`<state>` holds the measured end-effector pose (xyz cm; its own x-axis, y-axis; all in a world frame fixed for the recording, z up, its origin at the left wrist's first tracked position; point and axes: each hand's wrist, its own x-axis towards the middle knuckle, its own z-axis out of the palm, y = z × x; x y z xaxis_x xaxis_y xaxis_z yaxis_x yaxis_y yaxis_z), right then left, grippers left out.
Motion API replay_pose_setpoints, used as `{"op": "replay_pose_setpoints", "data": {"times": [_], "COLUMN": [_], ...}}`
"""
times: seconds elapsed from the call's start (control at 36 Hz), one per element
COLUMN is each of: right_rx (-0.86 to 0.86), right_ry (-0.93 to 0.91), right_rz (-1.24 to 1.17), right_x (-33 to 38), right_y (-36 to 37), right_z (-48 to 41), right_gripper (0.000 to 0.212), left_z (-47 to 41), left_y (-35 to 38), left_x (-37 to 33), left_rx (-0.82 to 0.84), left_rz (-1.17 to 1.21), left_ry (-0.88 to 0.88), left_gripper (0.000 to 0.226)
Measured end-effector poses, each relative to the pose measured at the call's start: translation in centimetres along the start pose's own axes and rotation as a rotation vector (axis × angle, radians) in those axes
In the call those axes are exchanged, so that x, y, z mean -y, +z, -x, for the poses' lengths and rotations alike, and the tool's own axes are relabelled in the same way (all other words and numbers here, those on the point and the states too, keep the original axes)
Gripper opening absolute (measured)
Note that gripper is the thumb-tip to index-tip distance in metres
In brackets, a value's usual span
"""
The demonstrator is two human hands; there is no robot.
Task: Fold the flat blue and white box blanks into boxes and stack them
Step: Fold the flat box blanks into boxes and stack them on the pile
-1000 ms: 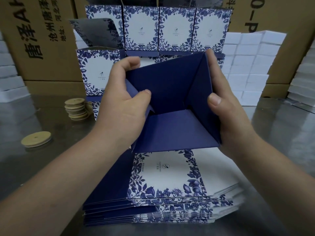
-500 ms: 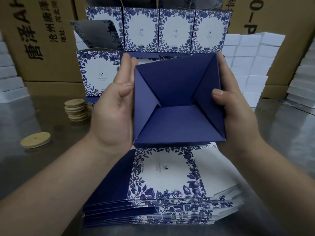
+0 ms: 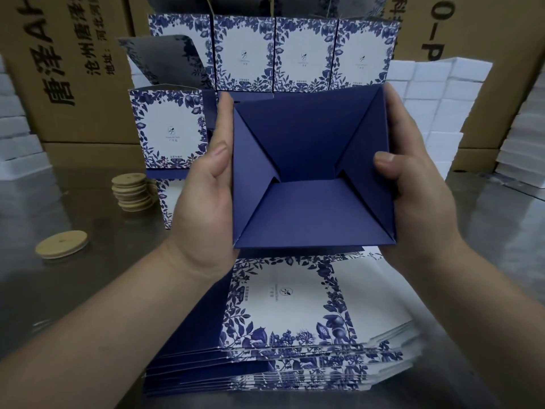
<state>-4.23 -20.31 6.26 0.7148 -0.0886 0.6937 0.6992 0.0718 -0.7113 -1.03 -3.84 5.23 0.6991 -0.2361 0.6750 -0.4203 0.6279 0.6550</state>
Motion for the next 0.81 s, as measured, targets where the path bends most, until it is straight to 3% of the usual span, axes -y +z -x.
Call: {"op": "replay_pose_setpoints", "data": {"times": [0.11, 0.25, 0.56, 0.81], "right_rx": [0.02, 0.059, 0.127, 0.151], "right_ry": [0.04, 0.051, 0.028, 0.011], "right_rz": [-0.008, 0.001, 0.218, 0.334], "right_x": [0.14, 0.04, -0.06, 0.24], "right_y": [-0.16, -0.23, -0.38, -0.24], "right_z": [-0.21, -0.3, -0.13, -0.2], "right_gripper": [0.076, 0.068, 0.085, 0.085], "left_z": [-0.04, -0.1, -0.28, -0.23], "left_y": [0.2, 0.59, 0.73, 0.67], "left_x": [0.18, -0.09, -0.08, -0.12], "left_rx": [-0.002, 0.033, -0.053, -0.084], "left_rz": [0.124, 0.116, 0.124, 0.099], "left_ry": [-0.076, -0.148, -0.215, -0.258], "left_gripper": [0.065, 0.059, 0.067, 0.068]}}
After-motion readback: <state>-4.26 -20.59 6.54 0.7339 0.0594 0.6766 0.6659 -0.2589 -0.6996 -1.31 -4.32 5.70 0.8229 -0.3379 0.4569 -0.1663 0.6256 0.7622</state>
